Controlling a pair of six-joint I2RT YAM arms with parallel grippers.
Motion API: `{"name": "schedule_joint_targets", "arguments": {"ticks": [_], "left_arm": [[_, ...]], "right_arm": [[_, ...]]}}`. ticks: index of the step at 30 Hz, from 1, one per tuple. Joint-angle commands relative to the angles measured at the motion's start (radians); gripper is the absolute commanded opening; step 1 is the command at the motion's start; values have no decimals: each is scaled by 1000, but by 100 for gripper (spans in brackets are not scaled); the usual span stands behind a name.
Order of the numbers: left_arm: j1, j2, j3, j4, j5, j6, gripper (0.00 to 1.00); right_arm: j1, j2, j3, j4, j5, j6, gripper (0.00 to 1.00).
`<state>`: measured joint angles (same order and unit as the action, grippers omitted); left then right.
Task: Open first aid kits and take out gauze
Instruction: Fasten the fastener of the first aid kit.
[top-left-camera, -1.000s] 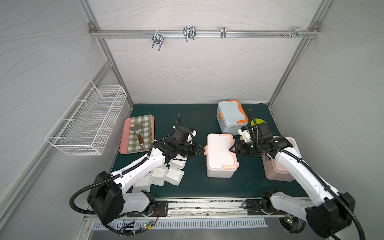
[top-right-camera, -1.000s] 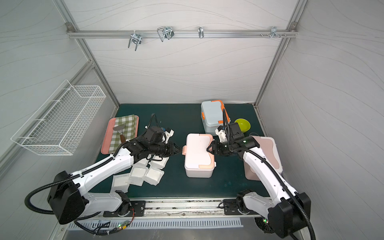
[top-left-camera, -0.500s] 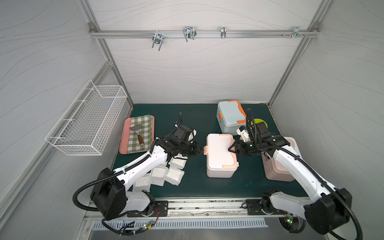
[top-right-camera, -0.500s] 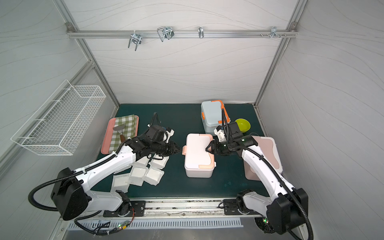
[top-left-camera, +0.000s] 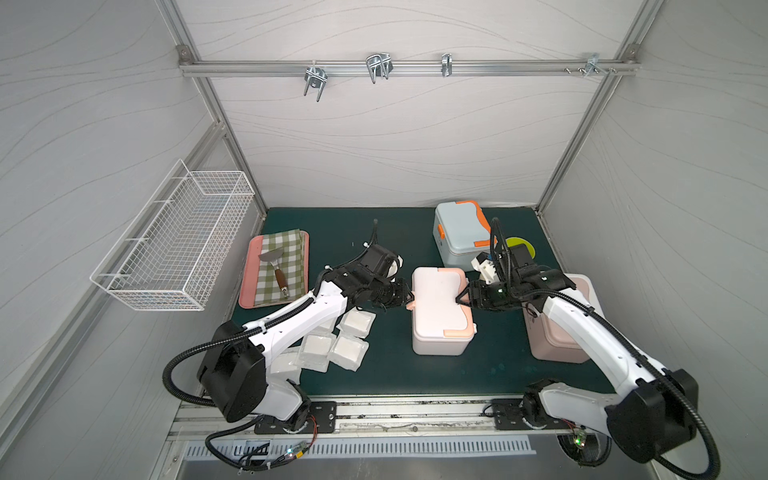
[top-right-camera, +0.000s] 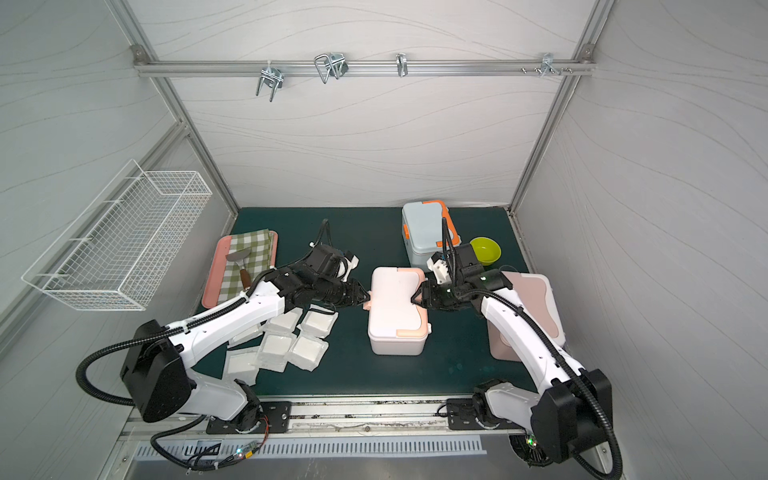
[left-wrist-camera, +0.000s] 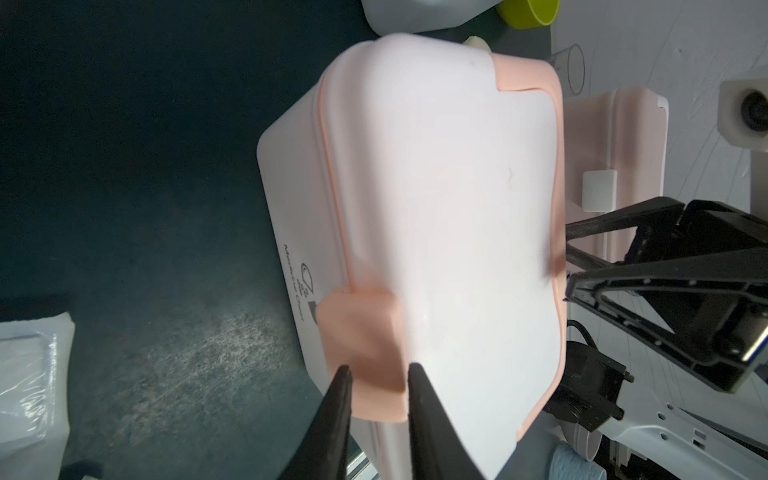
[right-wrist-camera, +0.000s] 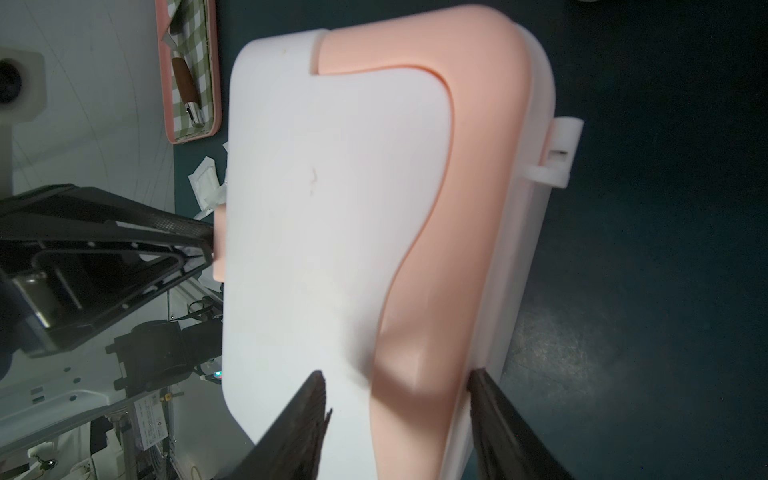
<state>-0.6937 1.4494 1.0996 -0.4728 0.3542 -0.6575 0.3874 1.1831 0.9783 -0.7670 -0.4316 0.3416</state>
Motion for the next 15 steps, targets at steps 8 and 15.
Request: {"name": "schedule_joint_targets", "arguments": {"ticks": [8,15], "left_arm": [[-7,20,23,22,-15,6,19],[-6,30,-15,81,4,-27,17]], "right_arm": [[-1,16,-9,9,-52,-24,54],[-1,21,-7,11,-61,-24,52]]}}
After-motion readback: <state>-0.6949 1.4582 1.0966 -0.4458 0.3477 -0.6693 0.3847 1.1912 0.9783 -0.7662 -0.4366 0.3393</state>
